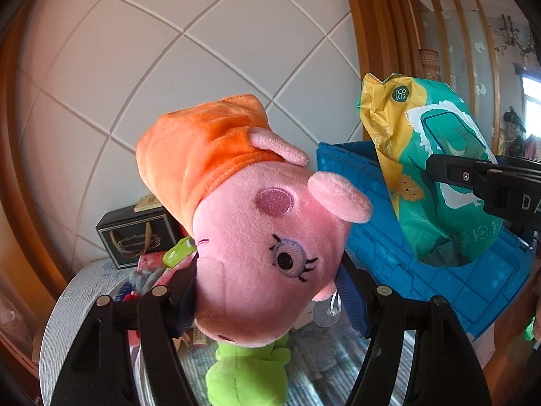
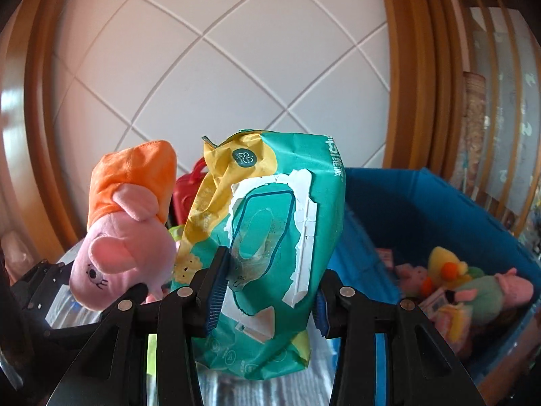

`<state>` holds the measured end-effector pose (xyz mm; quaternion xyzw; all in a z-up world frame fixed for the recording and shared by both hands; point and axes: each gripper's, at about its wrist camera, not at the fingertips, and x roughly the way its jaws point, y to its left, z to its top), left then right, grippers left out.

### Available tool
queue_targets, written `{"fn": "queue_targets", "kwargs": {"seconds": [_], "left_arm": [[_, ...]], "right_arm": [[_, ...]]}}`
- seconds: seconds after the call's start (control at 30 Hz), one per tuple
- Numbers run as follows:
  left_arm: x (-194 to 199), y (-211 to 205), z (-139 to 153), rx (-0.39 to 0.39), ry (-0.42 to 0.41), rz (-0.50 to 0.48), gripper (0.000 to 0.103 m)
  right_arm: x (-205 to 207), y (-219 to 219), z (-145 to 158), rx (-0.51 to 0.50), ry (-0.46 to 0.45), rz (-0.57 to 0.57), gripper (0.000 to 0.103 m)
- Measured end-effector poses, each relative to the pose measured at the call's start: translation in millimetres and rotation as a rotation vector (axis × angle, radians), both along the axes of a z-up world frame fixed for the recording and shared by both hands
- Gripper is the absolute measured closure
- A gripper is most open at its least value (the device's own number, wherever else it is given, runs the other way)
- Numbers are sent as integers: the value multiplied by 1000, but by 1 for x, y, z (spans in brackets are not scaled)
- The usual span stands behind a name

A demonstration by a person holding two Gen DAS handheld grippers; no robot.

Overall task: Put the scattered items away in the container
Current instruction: 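Carry the pig plush and wet-wipe pack into the blue crate and open both tools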

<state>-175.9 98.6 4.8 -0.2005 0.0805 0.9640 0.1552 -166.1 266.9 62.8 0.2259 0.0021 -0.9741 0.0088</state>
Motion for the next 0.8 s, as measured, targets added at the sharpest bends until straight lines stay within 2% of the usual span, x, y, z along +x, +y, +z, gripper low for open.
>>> {"fn": "queue_targets", "kwargs": {"seconds": [0.17,0.3,0.43,0.5,0.57,0.8], "left_arm": [[-4,104,19,18,15,-117,33],[-4,198,31,19,22,-160,33],[-5,276,30,9,-54,-186,33],[-6,300,25,-12,-98,-181,31],[-3,317,25,-44,-104,-158,26],[8,326,23,-97,-127,-64,23]], "right_arm": [[9,103,18,0,44,-127,61],[9,190,24,22,58,-193,61],[-2,264,19,38,24,-209,61],[-6,289,15,36,13,-196,61],[-7,308,10,22,5,-179,61],[-13,331,-8,-27,-13,-105,61]]}}
